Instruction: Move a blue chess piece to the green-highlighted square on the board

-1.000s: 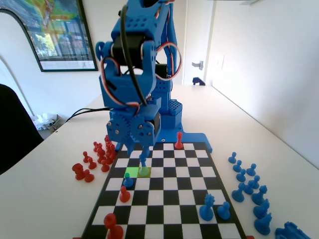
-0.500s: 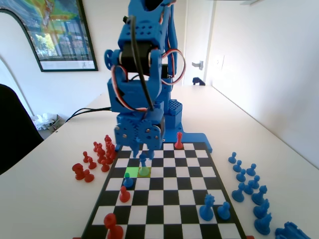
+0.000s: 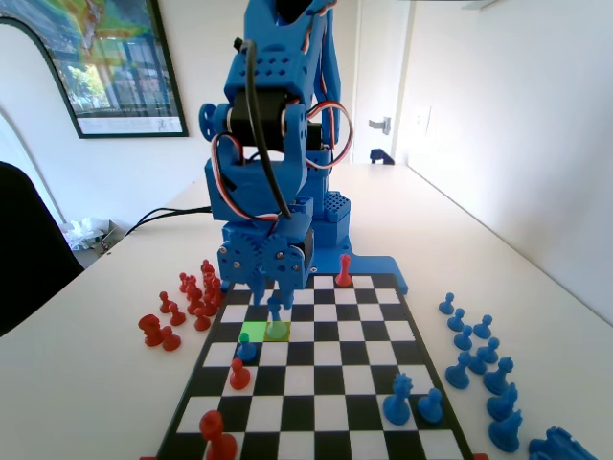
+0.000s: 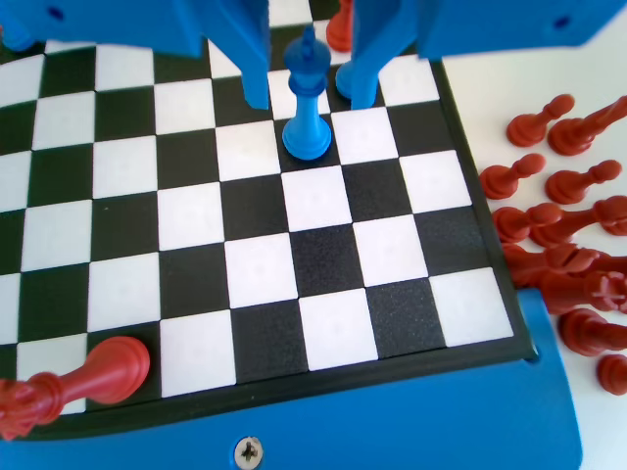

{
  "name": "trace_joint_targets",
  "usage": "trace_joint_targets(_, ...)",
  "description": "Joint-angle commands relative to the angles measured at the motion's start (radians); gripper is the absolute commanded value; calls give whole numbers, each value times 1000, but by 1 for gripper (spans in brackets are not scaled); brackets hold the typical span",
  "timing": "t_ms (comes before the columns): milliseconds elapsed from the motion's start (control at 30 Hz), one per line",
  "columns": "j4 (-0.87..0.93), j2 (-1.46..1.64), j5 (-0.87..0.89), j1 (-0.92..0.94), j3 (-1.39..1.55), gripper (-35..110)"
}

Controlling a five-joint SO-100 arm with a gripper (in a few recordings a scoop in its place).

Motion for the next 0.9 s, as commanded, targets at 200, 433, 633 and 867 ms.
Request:
trace_joint_targets(200,5,14,-6,5,-15,12)
trace_joint_targets(433,6,14,-3,6,-35,12)
trace_joint_targets(633,9,14,0,8,-54,12)
trace_joint_targets(867,20,14,-3,8,-64,12)
